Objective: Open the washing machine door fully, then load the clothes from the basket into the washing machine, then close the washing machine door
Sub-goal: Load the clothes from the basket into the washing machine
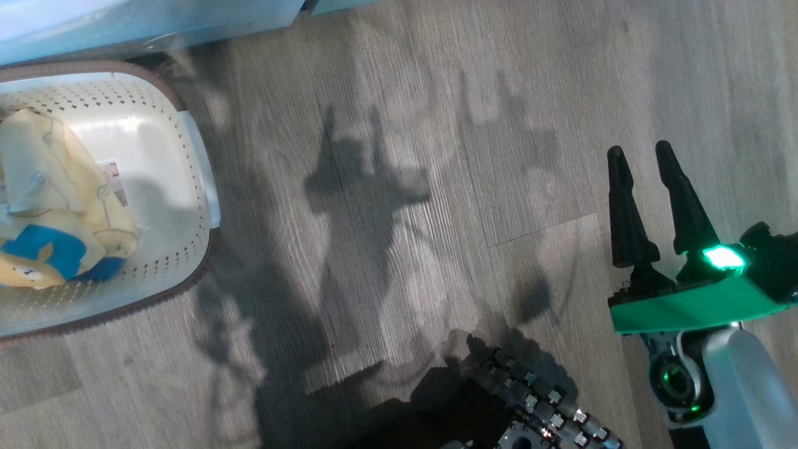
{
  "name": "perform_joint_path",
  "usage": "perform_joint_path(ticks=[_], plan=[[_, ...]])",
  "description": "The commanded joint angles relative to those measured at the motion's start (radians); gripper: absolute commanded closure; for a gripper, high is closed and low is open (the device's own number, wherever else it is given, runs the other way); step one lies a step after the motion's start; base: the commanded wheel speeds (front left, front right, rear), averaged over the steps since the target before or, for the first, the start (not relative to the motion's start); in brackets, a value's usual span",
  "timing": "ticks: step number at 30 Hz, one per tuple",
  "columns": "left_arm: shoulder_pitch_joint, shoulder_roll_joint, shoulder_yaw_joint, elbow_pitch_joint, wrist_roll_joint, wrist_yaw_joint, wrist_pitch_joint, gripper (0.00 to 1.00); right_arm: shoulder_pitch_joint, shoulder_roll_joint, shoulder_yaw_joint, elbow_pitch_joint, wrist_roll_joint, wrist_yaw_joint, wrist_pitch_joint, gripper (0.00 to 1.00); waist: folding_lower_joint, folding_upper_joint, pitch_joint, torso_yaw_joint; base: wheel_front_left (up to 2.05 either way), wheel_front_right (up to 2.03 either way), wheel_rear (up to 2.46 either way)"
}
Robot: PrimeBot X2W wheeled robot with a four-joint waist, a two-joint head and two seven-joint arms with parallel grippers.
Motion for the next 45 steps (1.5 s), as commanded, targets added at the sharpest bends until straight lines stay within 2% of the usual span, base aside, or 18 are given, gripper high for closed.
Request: perform_joint_path(ticks=[1,8,9,10,11,20,27,32,38,45], plan=[[-0.021,0.039,0.016,-0.007,0.004,-0.005,-0.007,1.00,0.012,-0.014,0.015,-0.028,0.008,-0.003,-0.007,0.00,-0.0001,0.0000,0.002,-0.001,0.00,0.00,0.00],[-0.056,0.002,-0.006,0.109,-0.016,-0.047,0.011,1.00,0.009,-0.014,0.008,-0.025,0.002,-0.003,-0.007,0.00,-0.0001,0.0000,-0.001,0.010,0.00,0.00,0.00],[-0.062,-0.004,-0.009,0.119,-0.017,-0.051,0.008,0.64,0.009,-0.014,0.007,-0.024,0.001,-0.003,-0.007,0.00,-0.0001,0.0000,-0.002,0.012,0.00,0.00,0.00],[-0.065,-0.010,-0.012,0.129,-0.018,-0.053,0.006,0.38,0.009,-0.014,0.005,-0.024,-0.001,-0.003,-0.007,0.00,-0.0001,0.0000,-0.004,0.016,0.00,0.00,0.00],[-0.068,-0.017,-0.014,0.138,-0.021,-0.056,0.002,0.00,0.010,-0.014,0.004,-0.024,-0.002,-0.003,-0.007,0.00,-0.0001,0.0000,-0.007,0.020,0.00,0.00,0.00],[-0.070,-0.080,-0.019,0.196,-0.051,-0.075,-0.048,0.00,0.012,-0.014,-0.017,-0.025,-0.026,-0.003,-0.007,0.00,-0.0001,0.0000,-0.043,0.060,0.00,0.00,0.00],[0.001,-0.135,-0.001,0.202,-0.095,-0.082,-0.151,0.00,0.027,-0.014,-0.050,-0.027,-0.059,-0.003,-0.007,0.00,-0.0001,0.0000,-0.098,0.106,0.00,0.00,0.00],[0.104,-0.166,0.034,0.152,-0.141,-0.070,-0.247,0.00,0.041,-0.014,-0.076,-0.030,-0.085,-0.003,-0.007,0.00,-0.0001,0.0000,-0.144,0.139,0.00,0.00,0.00],[0.305,-0.191,0.073,-0.016,-0.170,-0.009,-0.316,0.00,0.059,-0.014,-0.106,-0.030,-0.121,-0.003,-0.007,0.00,-0.0001,0.0000,-0.204,0.183,0.00,0.00,0.00],[0.661,-0.212,0.128,-0.393,-0.169,0.133,-0.335,0.00,0.076,-0.014,-0.127,-0.027,-0.158,-0.003,-0.007,0.00,-0.0001,0.0000,-0.271,0.226,0.00,0.00,0.00]])
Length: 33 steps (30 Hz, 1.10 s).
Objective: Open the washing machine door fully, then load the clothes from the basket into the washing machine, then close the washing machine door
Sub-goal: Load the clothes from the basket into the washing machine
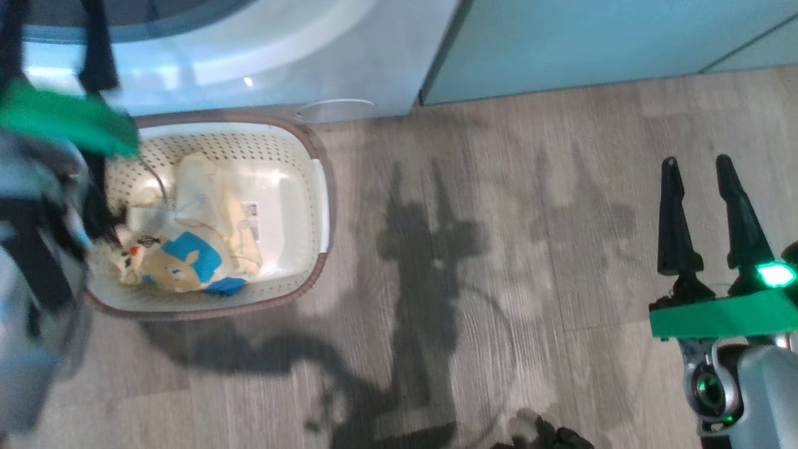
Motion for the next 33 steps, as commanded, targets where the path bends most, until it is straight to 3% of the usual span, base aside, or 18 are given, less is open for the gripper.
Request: perform_joint_path(ticks=[1,6,12,18,33], plan=[[0.059,0.036,0.053,-0.094,0.006,0.032,-0.008,0.00,0.030,-0.013,0.011,-0.029,-0.013,-0.003,-0.007,0.00,0.0002,-0.0001,-0.028,0.026,0.00,0.00,0.00],[0.296,0.000,0.076,-0.343,0.038,0.149,-0.011,0.00,0.040,-0.013,0.001,-0.030,-0.040,-0.003,-0.007,0.00,0.0002,-0.0001,-0.057,0.056,0.00,0.00,0.00],[0.485,-0.056,0.058,-0.503,0.068,0.218,-0.012,0.00,0.073,-0.013,-0.015,-0.020,-0.076,-0.003,-0.007,0.00,0.0002,-0.0001,-0.114,0.105,0.00,0.00,0.00],[0.582,-0.090,0.038,-0.546,0.079,0.233,-0.012,0.00,0.116,-0.013,-0.020,-0.006,-0.099,-0.003,-0.007,0.00,0.0002,-0.0001,-0.174,0.139,0.00,0.00,0.00],[0.771,-0.168,0.007,-0.515,0.092,0.189,-0.012,0.00,0.262,-0.013,-0.012,0.024,-0.140,-0.003,-0.007,0.00,0.0002,-0.0001,-0.399,0.199,0.00,0.00,0.00]])
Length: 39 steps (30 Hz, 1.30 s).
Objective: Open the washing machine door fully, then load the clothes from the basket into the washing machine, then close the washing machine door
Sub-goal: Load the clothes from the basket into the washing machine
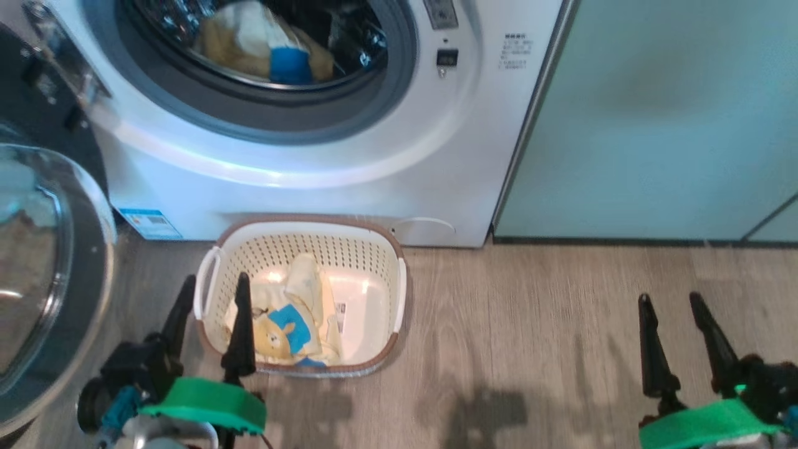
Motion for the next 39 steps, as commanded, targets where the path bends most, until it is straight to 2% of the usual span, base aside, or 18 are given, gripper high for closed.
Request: perform_joint_path(ticks=[1,9,18,32,39], plan=[[-0.011,0.003,0.032,-0.022,0.000,-0.006,-0.005,0.00,0.001,-0.013,0.017,-0.028,-0.009,-0.003,-0.007,0.00,0.0001,-0.0001,-0.039,0.015,0.00,0.00,0.00],[0.038,-0.017,0.030,-0.015,-0.004,-0.019,-0.005,0.00,0.050,-0.013,0.027,-0.030,-0.010,-0.003,-0.004,0.00,0.0001,-0.0001,-0.096,0.018,0.00,0.00,0.00],[0.052,-0.025,0.033,-0.018,-0.001,-0.026,-0.005,0.00,0.063,-0.013,0.035,-0.038,-0.010,-0.003,0.003,0.00,0.0001,-0.0001,-0.112,0.018,0.00,0.00,0.00],[0.045,-0.043,0.048,-0.005,0.005,-0.045,-0.005,0.00,0.053,-0.013,0.037,-0.045,-0.011,-0.003,0.005,0.00,0.0001,-0.0001,-0.096,0.007,0.00,0.00,0.00],[0.011,-0.041,0.029,0.057,0.006,-0.070,0.001,0.00,0.037,-0.013,0.041,-0.048,-0.009,-0.003,0.003,0.00,0.0001,-0.0001,-0.066,0.004,0.00,0.00,0.00]])
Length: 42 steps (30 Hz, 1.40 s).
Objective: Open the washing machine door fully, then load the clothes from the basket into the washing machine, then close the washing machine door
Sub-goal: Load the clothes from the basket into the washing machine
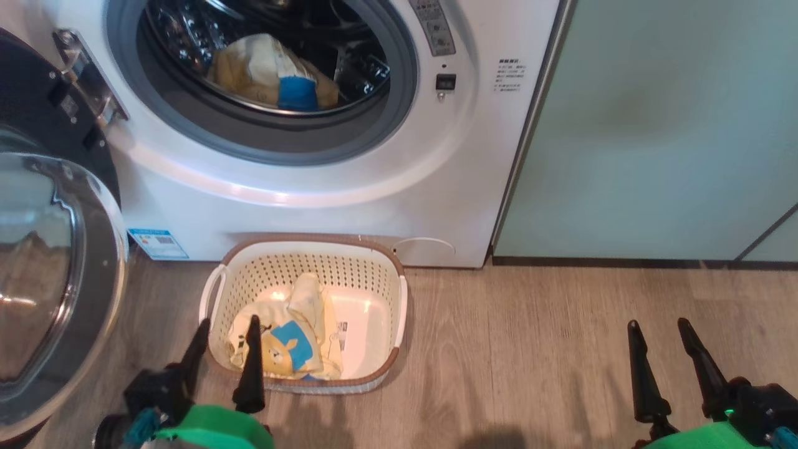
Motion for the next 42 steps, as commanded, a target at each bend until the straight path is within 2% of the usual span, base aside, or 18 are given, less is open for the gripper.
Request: perform_joint_path(ticks=[1,5,10,20,26,34,40,42], plan=[[-0.060,0.006,0.034,-0.015,0.006,-0.005,0.001,0.00,-0.037,-0.013,0.022,-0.037,-0.001,-0.003,-0.003,0.00,0.0000,0.0000,0.011,-0.001,0.00,0.00,0.00],[-0.116,0.004,0.015,0.063,-0.006,-0.037,0.017,0.00,-0.053,-0.013,0.028,-0.044,0.002,-0.003,-0.005,0.00,0.0000,0.0000,0.054,-0.002,0.00,0.00,0.00],[-0.230,-0.013,-0.014,0.196,-0.025,-0.102,0.021,0.00,-0.090,-0.013,0.035,-0.049,0.009,-0.003,-0.007,0.00,0.0000,0.0000,0.136,-0.007,0.00,0.00,0.00],[-0.499,-0.060,-0.068,0.596,-0.046,-0.249,0.020,0.00,-0.182,-0.013,0.050,-0.055,0.034,-0.003,-0.012,0.00,0.0000,0.0000,0.324,-0.034,0.00,0.00,0.00],[-0.649,-0.077,-0.086,0.802,-0.055,-0.309,0.047,0.00,-0.244,-0.013,0.068,-0.075,0.062,-0.003,-0.012,0.00,0.0000,0.0000,0.442,-0.066,0.00,0.00,0.00],[-0.814,-0.047,-0.103,0.985,-0.027,-0.329,0.064,0.00,-0.314,-0.013,0.092,-0.083,0.109,-0.003,-0.012,0.00,0.0000,0.0000,0.571,-0.127,0.00,0.00,0.00],[-0.929,-0.003,-0.122,1.099,0.011,-0.313,0.069,0.00,-0.353,-0.013,0.117,-0.092,0.134,-0.003,-0.012,0.00,0.0000,0.0000,0.647,-0.175,0.00,0.00,0.00],[-0.969,0.027,-0.126,1.154,0.022,-0.304,0.085,0.00,-0.370,-0.013,0.133,-0.096,0.155,-0.003,-0.013,0.00,0.0000,0.0000,0.679,-0.206,0.00,0.00,0.00]])
